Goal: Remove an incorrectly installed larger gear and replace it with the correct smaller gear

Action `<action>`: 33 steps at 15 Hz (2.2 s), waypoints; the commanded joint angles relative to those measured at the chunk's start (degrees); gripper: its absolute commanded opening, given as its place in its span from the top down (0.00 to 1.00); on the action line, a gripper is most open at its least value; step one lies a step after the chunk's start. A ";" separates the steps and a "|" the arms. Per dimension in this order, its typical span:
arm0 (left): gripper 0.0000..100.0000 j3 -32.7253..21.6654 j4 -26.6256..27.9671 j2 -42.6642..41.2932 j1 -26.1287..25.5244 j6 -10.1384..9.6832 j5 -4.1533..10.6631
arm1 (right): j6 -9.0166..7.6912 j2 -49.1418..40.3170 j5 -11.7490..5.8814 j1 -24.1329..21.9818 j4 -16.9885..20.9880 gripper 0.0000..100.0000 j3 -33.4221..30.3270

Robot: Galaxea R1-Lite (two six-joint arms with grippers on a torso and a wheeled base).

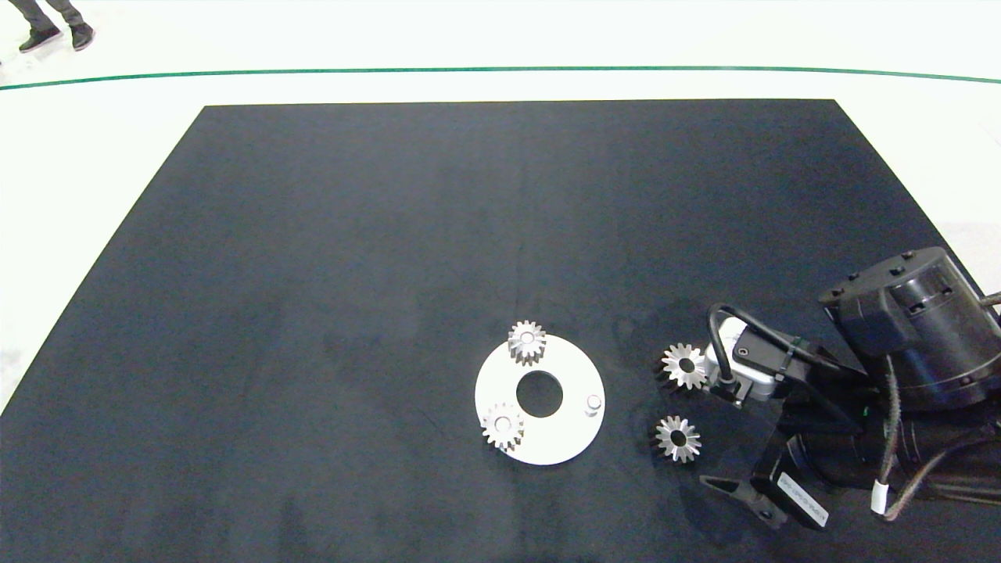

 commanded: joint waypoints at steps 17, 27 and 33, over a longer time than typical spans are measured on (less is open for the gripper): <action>0.00 0.00 0.29 -0.05 0.02 0.26 0.04 | 4.01 8.18 -0.65 4.15 -11.57 0.15 3.31; 0.00 0.00 0.29 -0.05 0.11 0.26 0.04 | 5.06 8.89 -0.74 3.44 -12.98 0.35 3.31; 0.00 0.00 0.29 -0.05 0.02 0.35 0.04 | 5.24 8.71 -0.74 3.44 -12.71 0.47 3.39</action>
